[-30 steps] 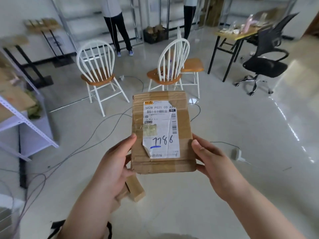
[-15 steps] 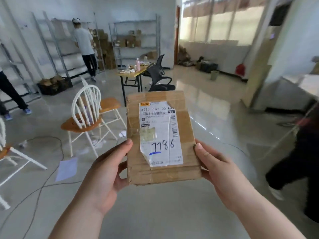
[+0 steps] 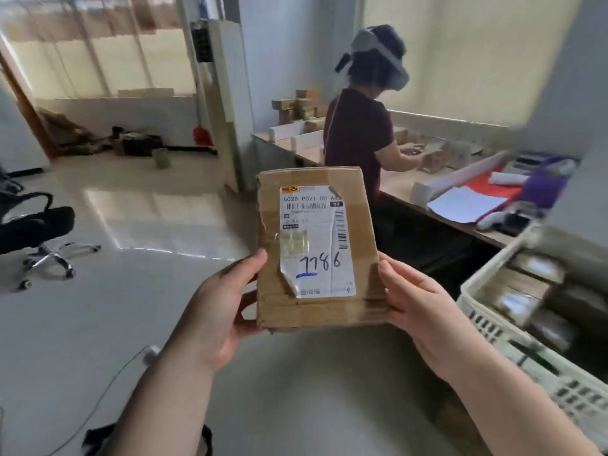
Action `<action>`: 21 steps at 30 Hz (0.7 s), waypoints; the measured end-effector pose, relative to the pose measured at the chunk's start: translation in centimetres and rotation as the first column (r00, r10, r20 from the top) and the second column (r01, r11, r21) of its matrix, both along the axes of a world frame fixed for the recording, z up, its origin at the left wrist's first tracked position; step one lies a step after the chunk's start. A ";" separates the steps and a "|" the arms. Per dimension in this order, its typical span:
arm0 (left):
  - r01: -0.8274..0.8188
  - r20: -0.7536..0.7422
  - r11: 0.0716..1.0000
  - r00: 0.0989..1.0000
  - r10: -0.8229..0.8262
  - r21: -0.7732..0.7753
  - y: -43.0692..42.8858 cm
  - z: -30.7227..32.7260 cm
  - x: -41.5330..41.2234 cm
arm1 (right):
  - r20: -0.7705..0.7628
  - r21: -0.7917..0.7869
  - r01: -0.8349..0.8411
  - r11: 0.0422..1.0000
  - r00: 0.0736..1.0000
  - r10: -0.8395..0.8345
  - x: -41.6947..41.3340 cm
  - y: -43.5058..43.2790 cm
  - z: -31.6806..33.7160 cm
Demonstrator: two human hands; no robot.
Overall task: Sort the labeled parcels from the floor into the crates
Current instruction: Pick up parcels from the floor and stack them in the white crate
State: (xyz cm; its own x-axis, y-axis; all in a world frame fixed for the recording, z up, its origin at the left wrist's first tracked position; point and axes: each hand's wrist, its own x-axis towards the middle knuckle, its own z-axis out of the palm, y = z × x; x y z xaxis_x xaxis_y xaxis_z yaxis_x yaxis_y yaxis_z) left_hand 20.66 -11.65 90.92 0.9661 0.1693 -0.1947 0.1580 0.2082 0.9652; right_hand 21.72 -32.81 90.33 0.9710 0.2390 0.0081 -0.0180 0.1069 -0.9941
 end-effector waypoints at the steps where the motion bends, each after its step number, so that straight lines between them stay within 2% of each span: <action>1: 0.050 0.000 0.999 0.999 -0.050 -0.005 -2.5 0.1 1.1 | -0.008 0.013 0.058 0.998 0.998 -0.058 0.0 -2.5 0.0; 9: 0.368 -0.020 0.927 0.929 -0.370 -0.066 -24.6 -0.4 6.9 | -0.057 0.017 0.413 0.911 0.910 -0.411 -0.9 -23.1 0.1; 15: 0.552 -0.006 0.832 0.833 -0.553 -0.053 -40.3 -1.1 8.6 | -0.078 -0.050 0.651 0.757 0.753 -0.653 -2.6 -36.9 -0.6; 21: 0.690 -0.064 0.723 0.720 -0.691 -0.045 -51.1 -2.0 9.8 | -0.156 -0.064 0.790 0.610 0.596 -0.788 -3.9 -45.7 -2.4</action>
State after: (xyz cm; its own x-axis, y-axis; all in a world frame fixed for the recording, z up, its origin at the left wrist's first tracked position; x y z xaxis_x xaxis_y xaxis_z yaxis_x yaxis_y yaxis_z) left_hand 30.51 -62.75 88.88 0.7973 -0.5428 -0.2639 0.3323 0.0298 0.9427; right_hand 17.81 -78.50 87.96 0.7687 -0.6196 -0.1588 -0.0712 0.1638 -0.9839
